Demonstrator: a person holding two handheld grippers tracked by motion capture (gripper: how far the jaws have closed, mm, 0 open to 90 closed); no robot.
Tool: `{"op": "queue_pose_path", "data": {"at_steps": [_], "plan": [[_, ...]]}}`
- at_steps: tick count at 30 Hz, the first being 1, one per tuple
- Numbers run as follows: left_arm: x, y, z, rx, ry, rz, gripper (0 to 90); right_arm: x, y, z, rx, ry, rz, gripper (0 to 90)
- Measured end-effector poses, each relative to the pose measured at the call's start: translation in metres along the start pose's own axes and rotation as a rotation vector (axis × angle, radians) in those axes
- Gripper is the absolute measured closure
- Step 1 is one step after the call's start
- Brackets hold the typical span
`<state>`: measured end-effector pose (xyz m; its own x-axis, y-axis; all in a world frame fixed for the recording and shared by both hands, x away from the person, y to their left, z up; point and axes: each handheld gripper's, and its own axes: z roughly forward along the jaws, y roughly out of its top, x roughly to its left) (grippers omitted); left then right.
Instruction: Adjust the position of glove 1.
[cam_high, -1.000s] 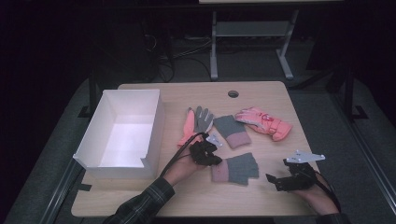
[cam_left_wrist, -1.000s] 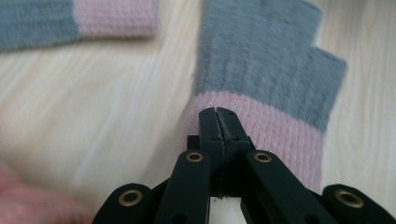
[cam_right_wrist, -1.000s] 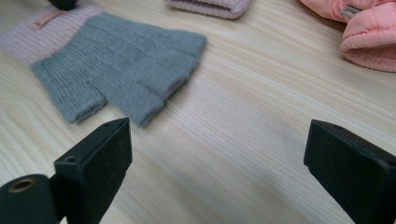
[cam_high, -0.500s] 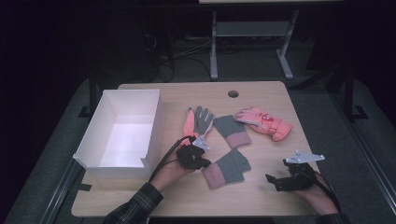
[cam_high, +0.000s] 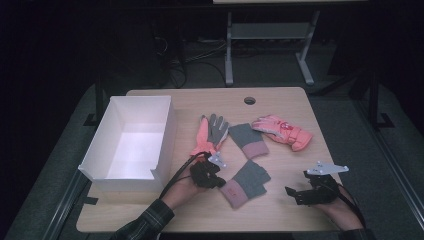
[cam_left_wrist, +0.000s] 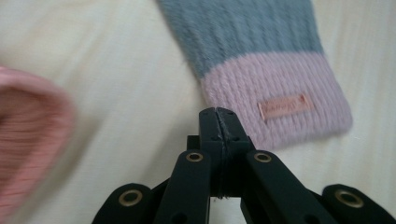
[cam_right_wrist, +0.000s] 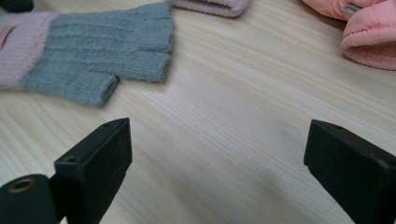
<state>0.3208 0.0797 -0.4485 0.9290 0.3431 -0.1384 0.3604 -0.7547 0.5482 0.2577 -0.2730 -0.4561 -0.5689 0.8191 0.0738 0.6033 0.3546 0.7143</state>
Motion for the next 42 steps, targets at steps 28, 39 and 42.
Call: {"op": "queue_pose_path", "data": {"at_steps": [28, 39, 42], "plan": [[-0.039, 0.010, 0.019, 0.007, -0.124, 0.077, 89.8, 0.034, 0.031, 0.023, -0.015, 0.117, -0.066, 89.9], [-0.039, 0.010, 0.019, 0.004, -0.125, 0.083, 89.8, 0.043, 0.051, 0.063, 0.068, 0.154, -0.102, 90.0], [-0.039, 0.011, 0.019, 0.007, -0.129, 0.088, 89.8, 0.044, 0.053, 0.068, 0.080, 0.156, -0.108, 90.0]]}}
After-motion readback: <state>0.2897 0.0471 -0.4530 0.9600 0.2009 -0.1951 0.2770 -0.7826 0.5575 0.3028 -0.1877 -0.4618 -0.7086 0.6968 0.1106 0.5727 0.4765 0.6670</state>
